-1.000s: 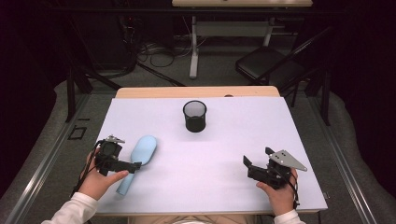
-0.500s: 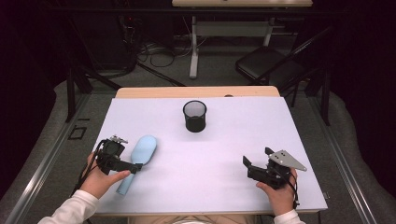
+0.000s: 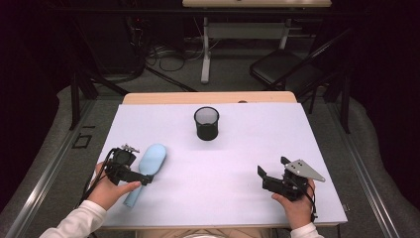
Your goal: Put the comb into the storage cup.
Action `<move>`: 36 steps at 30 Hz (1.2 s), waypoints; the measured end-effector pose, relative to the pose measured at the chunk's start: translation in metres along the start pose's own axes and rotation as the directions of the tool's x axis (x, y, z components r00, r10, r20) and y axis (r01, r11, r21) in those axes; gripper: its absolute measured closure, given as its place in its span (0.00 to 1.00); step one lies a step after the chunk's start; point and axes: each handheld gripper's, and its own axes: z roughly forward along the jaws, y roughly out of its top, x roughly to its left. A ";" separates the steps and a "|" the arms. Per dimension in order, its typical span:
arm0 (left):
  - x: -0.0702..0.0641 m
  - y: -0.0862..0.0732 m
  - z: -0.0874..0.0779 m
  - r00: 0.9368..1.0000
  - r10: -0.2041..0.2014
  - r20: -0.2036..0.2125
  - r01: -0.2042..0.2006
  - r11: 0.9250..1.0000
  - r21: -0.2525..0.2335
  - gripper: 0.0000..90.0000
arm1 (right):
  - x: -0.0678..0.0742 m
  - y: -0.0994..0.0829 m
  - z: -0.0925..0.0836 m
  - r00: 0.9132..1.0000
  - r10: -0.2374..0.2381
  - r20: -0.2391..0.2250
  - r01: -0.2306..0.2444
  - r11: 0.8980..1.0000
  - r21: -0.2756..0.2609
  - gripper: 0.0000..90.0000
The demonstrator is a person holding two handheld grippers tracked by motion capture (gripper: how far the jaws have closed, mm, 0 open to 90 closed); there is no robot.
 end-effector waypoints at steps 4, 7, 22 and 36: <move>0.000 0.001 0.002 1.000 0.007 0.000 -0.007 1.000 0.015 0.01 | 0.000 0.000 0.000 1.000 -0.001 -0.001 0.001 1.000 0.001 0.11; -0.001 0.001 0.003 1.000 0.011 0.000 -0.011 1.000 0.021 0.01 | 0.000 0.000 0.000 1.000 -0.002 0.001 0.002 1.000 0.000 0.11; 0.002 0.001 0.012 1.000 0.018 -0.009 -0.017 0.998 0.065 0.02 | 0.000 0.000 0.001 1.000 -0.004 0.000 0.004 1.000 0.001 0.12; 0.006 0.002 0.017 1.000 -0.007 0.009 0.006 0.997 0.082 0.17 | 0.000 0.000 0.001 1.000 -0.004 0.000 0.004 1.000 0.006 0.12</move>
